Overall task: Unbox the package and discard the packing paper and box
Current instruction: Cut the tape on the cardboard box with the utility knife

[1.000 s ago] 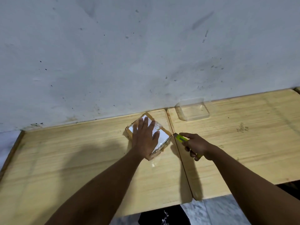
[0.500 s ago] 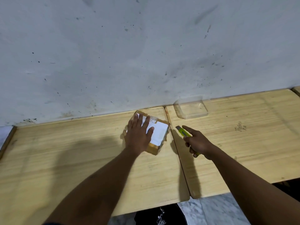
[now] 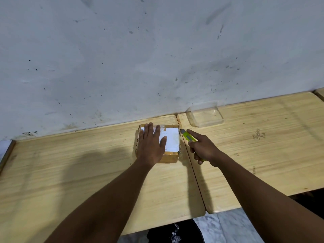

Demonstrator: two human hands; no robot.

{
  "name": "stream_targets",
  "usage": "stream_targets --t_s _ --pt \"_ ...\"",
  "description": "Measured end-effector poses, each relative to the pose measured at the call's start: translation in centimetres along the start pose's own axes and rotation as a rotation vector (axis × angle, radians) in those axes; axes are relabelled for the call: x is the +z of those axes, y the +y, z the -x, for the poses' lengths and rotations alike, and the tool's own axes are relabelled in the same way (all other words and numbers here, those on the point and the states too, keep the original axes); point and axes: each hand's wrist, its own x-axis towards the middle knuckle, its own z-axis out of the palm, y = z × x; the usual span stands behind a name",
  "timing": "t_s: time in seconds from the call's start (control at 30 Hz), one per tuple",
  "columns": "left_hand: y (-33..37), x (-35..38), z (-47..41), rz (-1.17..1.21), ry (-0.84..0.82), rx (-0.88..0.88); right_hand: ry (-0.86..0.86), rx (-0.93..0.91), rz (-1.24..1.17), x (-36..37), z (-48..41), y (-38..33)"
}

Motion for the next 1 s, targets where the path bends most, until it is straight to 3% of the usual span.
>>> stream_targets --t_s 0.2,0.7,1.0 --pt "-0.3 -0.5 -1.0 0.064 -0.029 0.119 0.026 -0.001 0.002 0.2 0.2 -0.4" --pt "0.1 0.1 -0.7 0.124 -0.021 0.074 0.029 -0.046 0.276 1.8 0.3 -3.0" --pt "0.7 0.7 -0.7 0.026 -0.012 0.035 -0.121 0.114 0.268 -0.1 -1.1 -4.6"
